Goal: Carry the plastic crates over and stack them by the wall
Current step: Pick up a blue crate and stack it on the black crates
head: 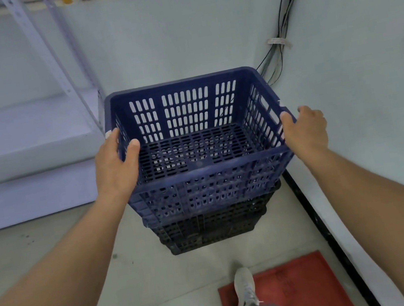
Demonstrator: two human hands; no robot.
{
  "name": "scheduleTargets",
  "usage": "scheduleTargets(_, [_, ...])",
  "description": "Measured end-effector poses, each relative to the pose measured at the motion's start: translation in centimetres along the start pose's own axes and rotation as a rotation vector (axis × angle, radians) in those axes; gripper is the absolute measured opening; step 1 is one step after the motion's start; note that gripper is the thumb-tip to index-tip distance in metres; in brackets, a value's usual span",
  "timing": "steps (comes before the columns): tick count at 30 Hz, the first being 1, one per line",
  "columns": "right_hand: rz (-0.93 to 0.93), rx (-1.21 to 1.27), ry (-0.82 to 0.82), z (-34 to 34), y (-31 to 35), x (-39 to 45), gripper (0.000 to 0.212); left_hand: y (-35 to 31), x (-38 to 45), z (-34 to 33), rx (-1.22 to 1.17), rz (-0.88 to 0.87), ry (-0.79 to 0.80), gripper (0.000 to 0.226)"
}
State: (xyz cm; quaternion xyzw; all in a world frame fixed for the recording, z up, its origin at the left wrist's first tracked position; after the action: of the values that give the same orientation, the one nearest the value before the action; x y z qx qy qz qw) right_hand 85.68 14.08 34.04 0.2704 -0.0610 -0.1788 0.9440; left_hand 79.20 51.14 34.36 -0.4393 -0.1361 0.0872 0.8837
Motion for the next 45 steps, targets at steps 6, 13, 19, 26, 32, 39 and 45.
scheduleTargets(6, [-0.059, 0.025, -0.029, -0.1, -3.6, -3.0, 0.057, 2.4, -5.6, 0.0, -0.089, 0.135, -0.120, 0.035])
scheduleTargets(13, [-0.106, 0.095, -0.052, -1.1, -7.5, -3.8, 0.053, 6.6, -11.5, -1.9, -0.194, 0.412, -0.134, 0.024])
scheduleTargets(19, [-0.172, 0.159, -0.025, -4.8, -11.7, -3.6, 0.045, 10.9, -13.2, -5.3, -0.399, 0.696, -0.191, 0.038])
scheduleTargets(26, [-0.228, 0.224, 0.046, -12.6, -16.5, -2.3, 0.038, 17.9, -12.0, -10.3, -0.510, 0.937, -0.169, 0.051])
scheduleTargets(32, [-0.308, 0.319, 0.169, -17.8, -17.6, 0.4, 0.040, 23.4, -8.9, -13.2, -0.612, 0.960, -0.235, 0.044])
scheduleTargets(39, [-0.630, 0.850, 0.230, -23.5, -19.1, 1.3, 0.024, 25.6, -7.2, -16.6, -0.786, 0.966, -0.216, 0.026])
scheduleTargets(45, [-0.630, 0.866, 0.189, -25.4, -20.2, 2.3, 0.032, 26.4, -7.1, -16.9, -0.906, 0.957, -0.261, 0.021])
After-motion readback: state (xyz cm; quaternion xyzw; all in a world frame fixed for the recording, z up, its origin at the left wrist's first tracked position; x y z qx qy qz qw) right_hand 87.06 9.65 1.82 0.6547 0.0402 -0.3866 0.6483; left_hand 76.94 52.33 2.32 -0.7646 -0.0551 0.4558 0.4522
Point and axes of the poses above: each hand's wrist, its own x-axis towards the middle knuckle, its own z-axis out of the back of the hand, y = z × x, the point moved 5 cm from there along x, towards the middle knuckle, and after that the axes turned 5 degrees about y, right-handed, at the moved point
